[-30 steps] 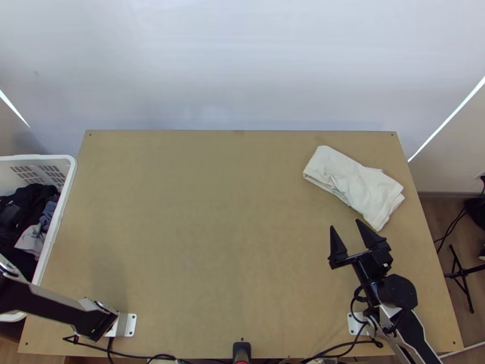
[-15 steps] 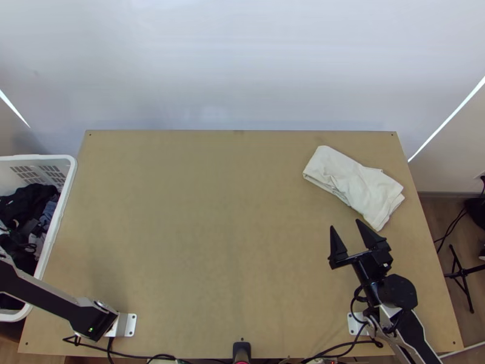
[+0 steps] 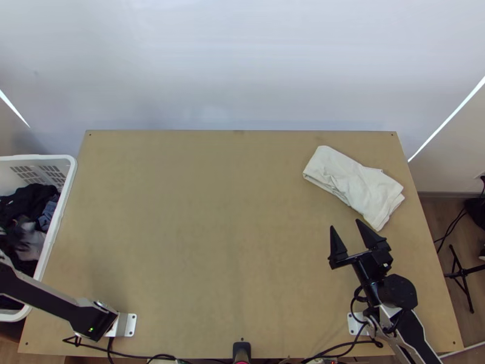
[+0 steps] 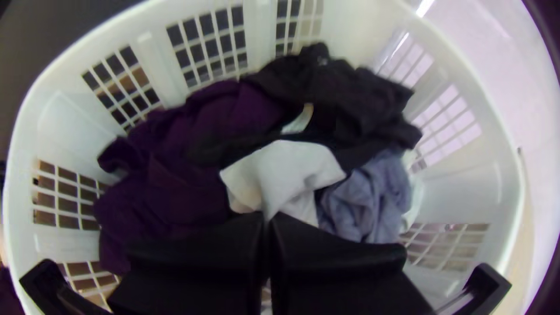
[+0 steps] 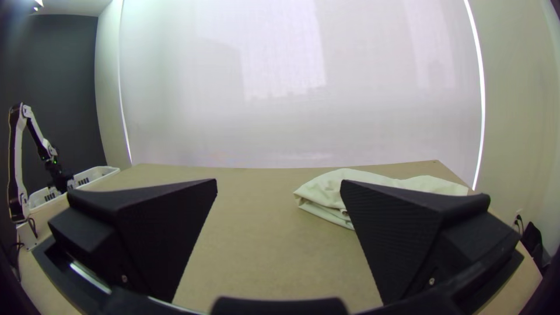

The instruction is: Fold the t-shirt

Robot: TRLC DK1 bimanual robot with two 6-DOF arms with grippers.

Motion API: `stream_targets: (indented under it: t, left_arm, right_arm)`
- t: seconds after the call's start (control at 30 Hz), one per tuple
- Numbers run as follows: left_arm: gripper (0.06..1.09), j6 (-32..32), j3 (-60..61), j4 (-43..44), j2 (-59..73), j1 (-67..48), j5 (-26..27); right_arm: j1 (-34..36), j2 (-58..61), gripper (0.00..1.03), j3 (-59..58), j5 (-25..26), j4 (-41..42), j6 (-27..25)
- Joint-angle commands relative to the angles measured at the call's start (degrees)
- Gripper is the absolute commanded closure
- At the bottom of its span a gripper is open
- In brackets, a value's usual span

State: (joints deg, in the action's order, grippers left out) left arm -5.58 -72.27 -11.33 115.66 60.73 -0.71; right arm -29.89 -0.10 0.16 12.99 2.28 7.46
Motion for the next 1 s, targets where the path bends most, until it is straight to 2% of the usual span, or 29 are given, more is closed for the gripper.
stream_targets:
  t: [0.0, 0.23, 0.33, 0.53, 0.7, 0.77, 0.97]
  left_arm:
    - [1.05, -2.85, -8.15, -7.83, -15.28, 1.32, 2.38]
    - [1.05, -10.5, -28.89, -23.74, -21.88, 3.08, 8.88]
    - [1.05, -13.66, -35.92, -27.87, -24.34, 2.99, 11.87]
    - [1.05, -17.0, -45.15, -29.71, -30.93, 0.53, 14.68]
    - [1.05, -20.69, -50.51, -29.27, -35.32, -1.14, 14.77]
    - [1.05, -22.72, -51.13, -27.43, -37.35, -1.58, 14.86]
    - [1.05, -22.36, -46.56, -29.36, -41.65, -12.39, 15.56]
  right_arm:
    - [0.01, 0.01, 0.04, 0.01, 0.01, 0.0, 0.01]
    - [0.01, 0.01, 0.04, 0.01, 0.01, 0.0, 0.01]
    - [-0.08, 0.01, 0.04, 0.01, 0.01, 0.0, 0.01]
    - [-0.08, 0.01, 0.04, 0.01, 0.01, 0.0, 0.01]
    - [0.01, 0.01, 0.04, 0.01, 0.01, 0.0, 0.01]
    - [0.01, 0.01, 0.04, 0.01, 0.01, 0.0, 0.01]
    - [-0.08, 0.01, 0.04, 0.01, 0.01, 0.0, 0.01]
